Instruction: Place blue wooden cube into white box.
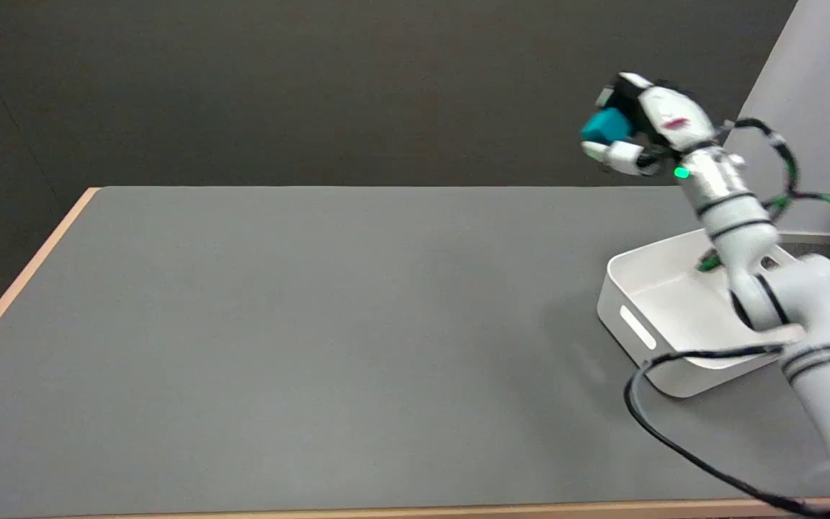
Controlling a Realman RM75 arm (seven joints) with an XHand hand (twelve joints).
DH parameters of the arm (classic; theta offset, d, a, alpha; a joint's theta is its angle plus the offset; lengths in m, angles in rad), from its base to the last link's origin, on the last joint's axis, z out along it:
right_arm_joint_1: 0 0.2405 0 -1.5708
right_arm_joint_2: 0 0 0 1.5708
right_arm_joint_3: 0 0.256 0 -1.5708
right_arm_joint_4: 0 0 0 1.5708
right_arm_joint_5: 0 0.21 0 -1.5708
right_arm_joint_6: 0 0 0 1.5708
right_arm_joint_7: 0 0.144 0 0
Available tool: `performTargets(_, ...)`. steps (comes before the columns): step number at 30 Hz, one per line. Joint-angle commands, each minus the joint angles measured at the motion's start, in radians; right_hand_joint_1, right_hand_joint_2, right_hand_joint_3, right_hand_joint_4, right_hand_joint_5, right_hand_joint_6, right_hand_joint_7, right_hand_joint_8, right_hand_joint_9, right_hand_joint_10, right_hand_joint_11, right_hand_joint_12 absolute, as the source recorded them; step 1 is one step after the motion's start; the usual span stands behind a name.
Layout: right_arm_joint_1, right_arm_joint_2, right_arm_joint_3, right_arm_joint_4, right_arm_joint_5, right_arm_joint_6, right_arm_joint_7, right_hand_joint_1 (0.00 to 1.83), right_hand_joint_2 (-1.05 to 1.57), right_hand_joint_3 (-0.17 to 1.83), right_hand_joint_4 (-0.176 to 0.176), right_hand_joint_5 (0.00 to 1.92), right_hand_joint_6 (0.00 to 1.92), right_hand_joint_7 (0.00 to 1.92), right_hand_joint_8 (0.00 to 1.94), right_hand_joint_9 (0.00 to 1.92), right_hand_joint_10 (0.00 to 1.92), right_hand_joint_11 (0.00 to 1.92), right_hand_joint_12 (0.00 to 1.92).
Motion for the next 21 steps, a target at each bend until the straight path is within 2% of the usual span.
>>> performTargets(1,-0.468,-0.222,0.604,-0.312,0.122,0.182,0.007,1.16,1.08,0.48,-0.176,0.62,1.61,0.67,1.61,0.83,1.82,0.6,1.92)
performTargets(7,-0.577,-0.33,0.7,-0.365,0.216,0.177,0.007,1.17,1.06,0.51,-0.176,0.64,1.6,0.69,1.6,0.85,1.82,0.64,1.92)
performTargets(13,-0.631,-0.393,0.721,-0.362,0.322,0.124,0.026,1.17,1.03,0.55,-0.176,0.67,1.58,0.71,1.58,0.87,1.83,0.68,1.9)
performTargets(19,-0.669,-0.428,0.665,-0.366,0.305,0.11,0.054,1.18,0.99,0.6,-0.176,0.68,1.58,0.73,1.58,0.88,1.85,0.71,1.86)
performTargets(21,-0.665,-0.425,0.628,-0.359,0.256,0.122,0.056,1.18,0.98,0.63,-0.176,0.69,1.57,0.74,1.58,0.89,1.86,0.73,1.85)
